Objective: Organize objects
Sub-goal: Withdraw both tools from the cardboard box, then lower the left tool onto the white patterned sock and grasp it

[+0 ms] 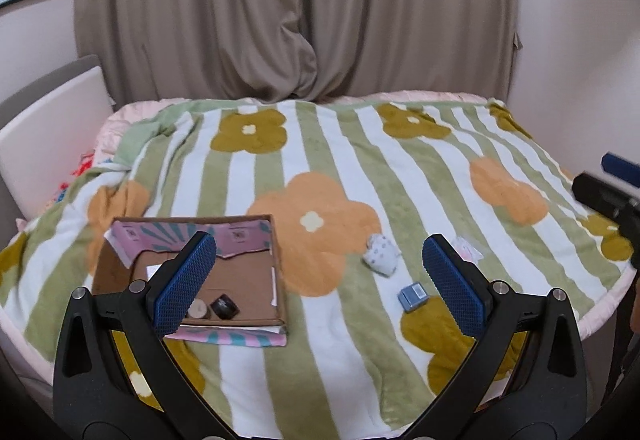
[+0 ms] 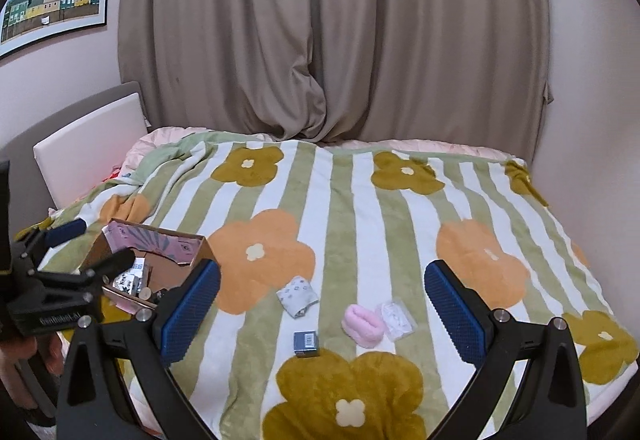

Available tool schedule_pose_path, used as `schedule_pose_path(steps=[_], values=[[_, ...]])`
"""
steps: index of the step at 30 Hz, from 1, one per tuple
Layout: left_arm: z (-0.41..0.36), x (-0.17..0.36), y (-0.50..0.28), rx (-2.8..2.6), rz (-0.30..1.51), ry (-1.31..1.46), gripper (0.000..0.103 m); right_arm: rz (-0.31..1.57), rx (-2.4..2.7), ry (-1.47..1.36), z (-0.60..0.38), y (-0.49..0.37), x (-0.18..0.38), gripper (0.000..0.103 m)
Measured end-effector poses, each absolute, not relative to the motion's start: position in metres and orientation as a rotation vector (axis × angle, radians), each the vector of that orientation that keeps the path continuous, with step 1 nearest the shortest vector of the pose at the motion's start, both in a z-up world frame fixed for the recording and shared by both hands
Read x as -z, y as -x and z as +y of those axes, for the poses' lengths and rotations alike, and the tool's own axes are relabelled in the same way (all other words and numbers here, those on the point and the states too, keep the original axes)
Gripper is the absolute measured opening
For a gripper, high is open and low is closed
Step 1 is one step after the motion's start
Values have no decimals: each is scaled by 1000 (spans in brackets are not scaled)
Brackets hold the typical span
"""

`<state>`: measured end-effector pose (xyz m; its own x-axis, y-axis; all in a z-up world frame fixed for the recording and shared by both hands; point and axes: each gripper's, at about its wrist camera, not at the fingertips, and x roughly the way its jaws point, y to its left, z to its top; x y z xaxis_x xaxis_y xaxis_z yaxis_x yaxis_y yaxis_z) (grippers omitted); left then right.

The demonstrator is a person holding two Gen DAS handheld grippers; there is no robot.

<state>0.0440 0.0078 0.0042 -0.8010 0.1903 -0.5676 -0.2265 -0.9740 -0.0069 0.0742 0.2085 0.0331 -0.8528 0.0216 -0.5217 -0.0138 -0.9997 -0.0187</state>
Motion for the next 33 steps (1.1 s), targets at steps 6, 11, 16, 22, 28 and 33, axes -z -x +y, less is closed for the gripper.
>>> schedule_pose_path(steps=[6,11,16,22,28,33], values=[[28,12,-29,-2744,113,902,103,-1,-3005,796,217,-82,-37,102],[53,42,2,-2675,140,989,103,31,-2993,795,229,-87,-37,102],[81,84,41,-2595,162,1081,103,63,-2971,802,242,-88,-35,102],[116,139,87,-2501,205,1182,100,67,-2933,817,256,-88,-29,102],[145,195,128,-2418,254,1302,92,84,-2891,855,268,-82,-18,102],[156,228,152,-2367,253,1383,87,79,-2861,885,276,-76,-10,102]])
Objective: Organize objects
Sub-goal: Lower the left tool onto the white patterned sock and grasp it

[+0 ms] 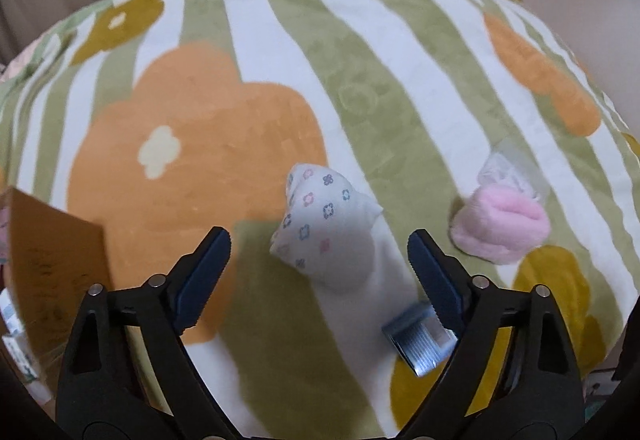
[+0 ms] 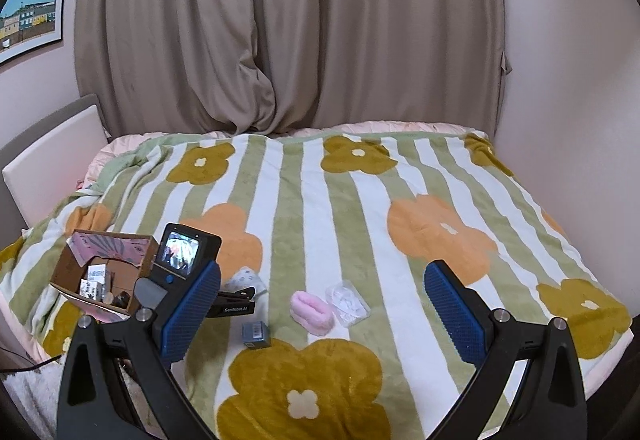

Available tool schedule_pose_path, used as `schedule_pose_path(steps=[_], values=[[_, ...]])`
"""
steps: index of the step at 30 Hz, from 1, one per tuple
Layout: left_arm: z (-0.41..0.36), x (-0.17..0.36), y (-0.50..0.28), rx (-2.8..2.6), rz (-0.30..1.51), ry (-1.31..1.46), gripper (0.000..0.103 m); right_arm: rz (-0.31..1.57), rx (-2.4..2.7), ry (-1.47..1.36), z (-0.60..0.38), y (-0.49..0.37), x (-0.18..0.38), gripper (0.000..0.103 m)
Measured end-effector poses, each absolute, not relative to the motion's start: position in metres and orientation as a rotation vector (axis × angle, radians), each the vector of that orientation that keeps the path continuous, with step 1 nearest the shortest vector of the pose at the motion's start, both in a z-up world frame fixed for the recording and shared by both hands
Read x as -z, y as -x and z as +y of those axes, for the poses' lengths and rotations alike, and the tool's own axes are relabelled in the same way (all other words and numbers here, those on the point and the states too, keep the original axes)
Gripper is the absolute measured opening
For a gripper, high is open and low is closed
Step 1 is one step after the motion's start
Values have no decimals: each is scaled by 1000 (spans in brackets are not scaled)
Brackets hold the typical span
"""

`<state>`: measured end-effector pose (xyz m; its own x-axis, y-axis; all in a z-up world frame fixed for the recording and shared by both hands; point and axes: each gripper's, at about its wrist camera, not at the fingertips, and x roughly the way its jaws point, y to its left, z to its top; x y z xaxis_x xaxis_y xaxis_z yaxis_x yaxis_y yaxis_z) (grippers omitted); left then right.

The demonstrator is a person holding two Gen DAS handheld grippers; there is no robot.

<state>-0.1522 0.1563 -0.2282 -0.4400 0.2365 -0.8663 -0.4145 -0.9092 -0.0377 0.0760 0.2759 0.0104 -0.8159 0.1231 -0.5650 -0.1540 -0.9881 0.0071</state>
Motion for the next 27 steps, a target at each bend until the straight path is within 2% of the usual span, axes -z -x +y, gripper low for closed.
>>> schedule_pose_path(steps=[4,10,17,27], values=[[159,245,166,-2335,235,1435,80,75,-2854,900,281,-72,-4,102],[160,256,173,-2287,219,1477,55,71,-2835,943,285,-64,7,102],[161,256,171,-2273,224,1480,46,74,-2834,943,286,-62,9,102],[158,250,169,-2272,204,1470,41,75,-2833,926,286,-66,9,102]])
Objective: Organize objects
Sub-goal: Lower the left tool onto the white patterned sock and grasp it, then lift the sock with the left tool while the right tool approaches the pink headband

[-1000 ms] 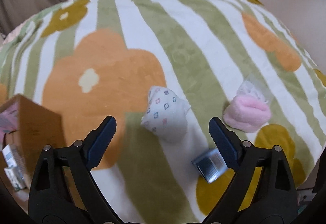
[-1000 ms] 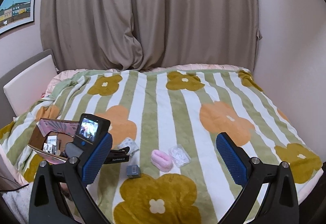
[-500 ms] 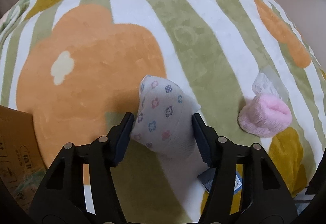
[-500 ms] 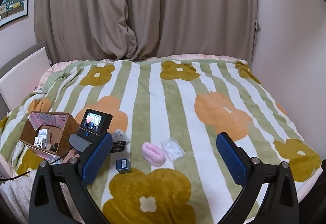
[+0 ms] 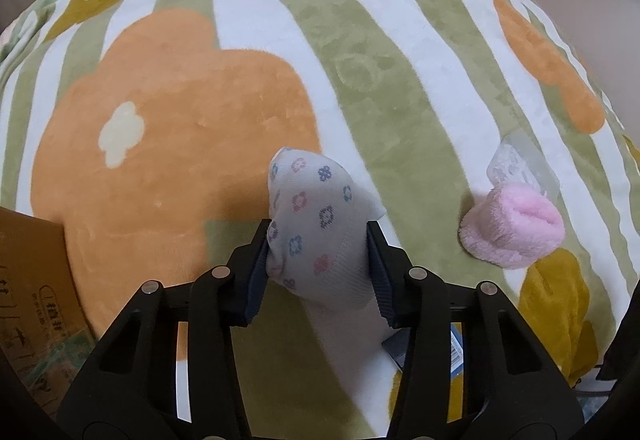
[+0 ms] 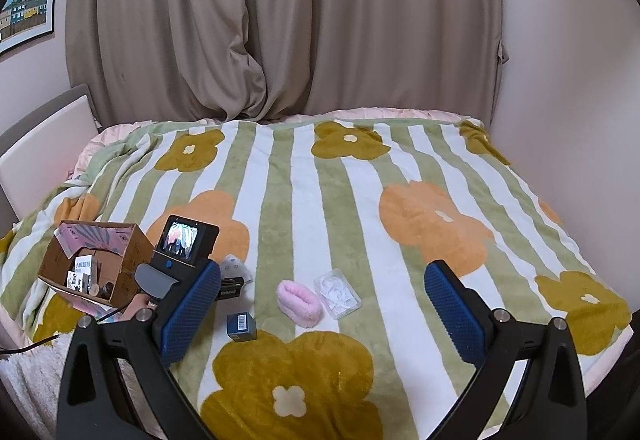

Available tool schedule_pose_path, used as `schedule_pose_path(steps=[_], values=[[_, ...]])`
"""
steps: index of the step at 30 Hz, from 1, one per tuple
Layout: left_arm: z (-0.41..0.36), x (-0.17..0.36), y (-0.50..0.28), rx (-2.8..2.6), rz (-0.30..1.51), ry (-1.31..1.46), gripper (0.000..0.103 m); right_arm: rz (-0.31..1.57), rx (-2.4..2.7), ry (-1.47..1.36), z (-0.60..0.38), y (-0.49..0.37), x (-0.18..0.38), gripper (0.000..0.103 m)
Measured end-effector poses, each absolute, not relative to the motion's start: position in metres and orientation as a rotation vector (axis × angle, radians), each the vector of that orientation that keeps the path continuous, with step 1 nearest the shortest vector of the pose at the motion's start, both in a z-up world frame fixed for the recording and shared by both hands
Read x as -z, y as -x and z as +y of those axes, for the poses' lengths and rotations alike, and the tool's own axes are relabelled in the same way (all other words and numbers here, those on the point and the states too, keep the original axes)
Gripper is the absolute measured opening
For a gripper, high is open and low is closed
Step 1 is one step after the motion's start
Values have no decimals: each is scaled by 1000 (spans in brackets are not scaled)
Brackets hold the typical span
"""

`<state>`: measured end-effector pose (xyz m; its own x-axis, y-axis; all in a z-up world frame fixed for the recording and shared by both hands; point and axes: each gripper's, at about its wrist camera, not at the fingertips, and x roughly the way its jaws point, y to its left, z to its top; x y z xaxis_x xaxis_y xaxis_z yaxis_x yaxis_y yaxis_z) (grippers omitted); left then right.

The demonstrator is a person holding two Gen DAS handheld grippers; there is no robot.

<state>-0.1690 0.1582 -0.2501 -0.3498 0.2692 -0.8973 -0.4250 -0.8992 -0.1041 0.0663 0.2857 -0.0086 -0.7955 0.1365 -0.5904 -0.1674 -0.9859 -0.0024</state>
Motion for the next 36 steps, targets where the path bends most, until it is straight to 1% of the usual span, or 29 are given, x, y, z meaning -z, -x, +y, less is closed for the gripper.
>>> schedule_pose_path(steps=[4,9,17,25,31,36], values=[[155,237,165,-2285,185,1438,41,75,-2836,917,284,-71,7,102],[147,202,149,-2327,156,1342,41,76,-2841,898,283,-77,2,102],[125,116,104,-2449,98,1122,41,86,-2853,852,279,-87,-8,102],[90,36,36,-2592,47,930,41,18,-2861,820,264,-94,-16,102],[59,2,-16,-2687,20,839,41,15,-2886,791,255,-103,-19,102],[37,-10,-58,-2757,5,801,41,-14,-2901,760,246,-111,-21,102]])
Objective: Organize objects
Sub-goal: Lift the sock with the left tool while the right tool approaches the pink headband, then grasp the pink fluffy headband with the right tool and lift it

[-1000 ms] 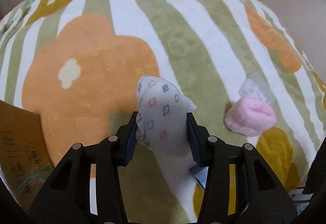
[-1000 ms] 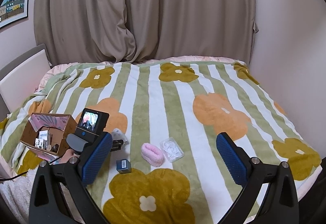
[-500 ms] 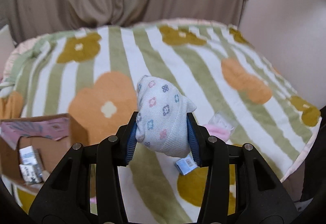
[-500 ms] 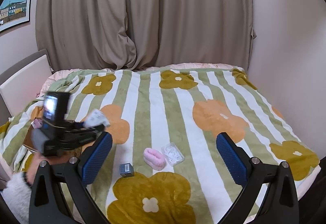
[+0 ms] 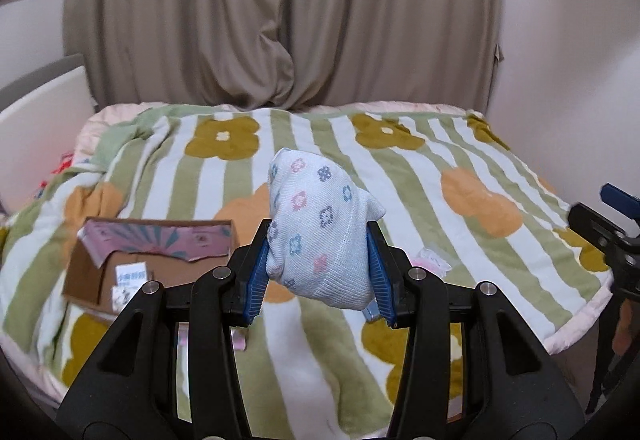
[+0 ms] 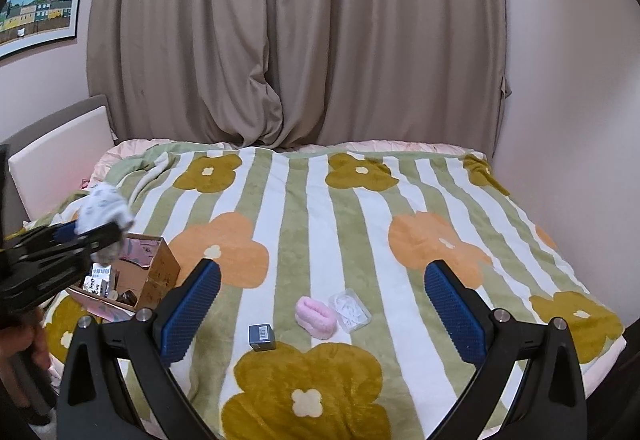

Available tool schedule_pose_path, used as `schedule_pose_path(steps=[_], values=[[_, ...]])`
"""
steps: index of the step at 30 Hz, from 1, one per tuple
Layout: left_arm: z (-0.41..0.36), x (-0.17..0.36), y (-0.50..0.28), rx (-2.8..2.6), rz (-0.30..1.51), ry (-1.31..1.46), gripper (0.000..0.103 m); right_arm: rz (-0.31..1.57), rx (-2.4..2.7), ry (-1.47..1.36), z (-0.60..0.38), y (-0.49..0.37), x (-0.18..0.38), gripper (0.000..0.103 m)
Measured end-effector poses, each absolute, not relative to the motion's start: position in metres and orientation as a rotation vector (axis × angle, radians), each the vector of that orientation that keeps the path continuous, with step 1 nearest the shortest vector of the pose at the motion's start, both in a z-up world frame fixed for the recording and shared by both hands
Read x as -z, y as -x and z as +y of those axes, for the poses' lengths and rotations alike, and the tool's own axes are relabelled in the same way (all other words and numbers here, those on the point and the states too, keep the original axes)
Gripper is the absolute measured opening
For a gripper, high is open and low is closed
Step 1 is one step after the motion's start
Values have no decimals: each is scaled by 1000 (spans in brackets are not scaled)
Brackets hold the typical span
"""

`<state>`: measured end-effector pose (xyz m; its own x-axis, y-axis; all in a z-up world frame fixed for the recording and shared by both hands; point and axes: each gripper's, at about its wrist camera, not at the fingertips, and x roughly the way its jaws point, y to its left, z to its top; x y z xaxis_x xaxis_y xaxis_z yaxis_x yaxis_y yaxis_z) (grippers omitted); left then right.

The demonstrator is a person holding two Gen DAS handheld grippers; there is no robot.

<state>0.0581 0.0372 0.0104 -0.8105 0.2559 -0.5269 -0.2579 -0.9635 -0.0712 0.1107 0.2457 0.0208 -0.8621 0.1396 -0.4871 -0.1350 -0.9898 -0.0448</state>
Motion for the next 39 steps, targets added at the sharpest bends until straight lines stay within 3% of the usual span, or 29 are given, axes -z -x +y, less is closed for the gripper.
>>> schedule_pose_path(steps=[19,25,39], values=[[19,-30,-80,-2844,-40,744,41,9,-2913,873,257,-89,-2,102],[16,-31,-79,-2875,-39,738,41,-55,-2864,1025,277,-42,49,102],[4,-20,-56,-2932,-44,778,41,35,-2742,1398,291,54,186,101]])
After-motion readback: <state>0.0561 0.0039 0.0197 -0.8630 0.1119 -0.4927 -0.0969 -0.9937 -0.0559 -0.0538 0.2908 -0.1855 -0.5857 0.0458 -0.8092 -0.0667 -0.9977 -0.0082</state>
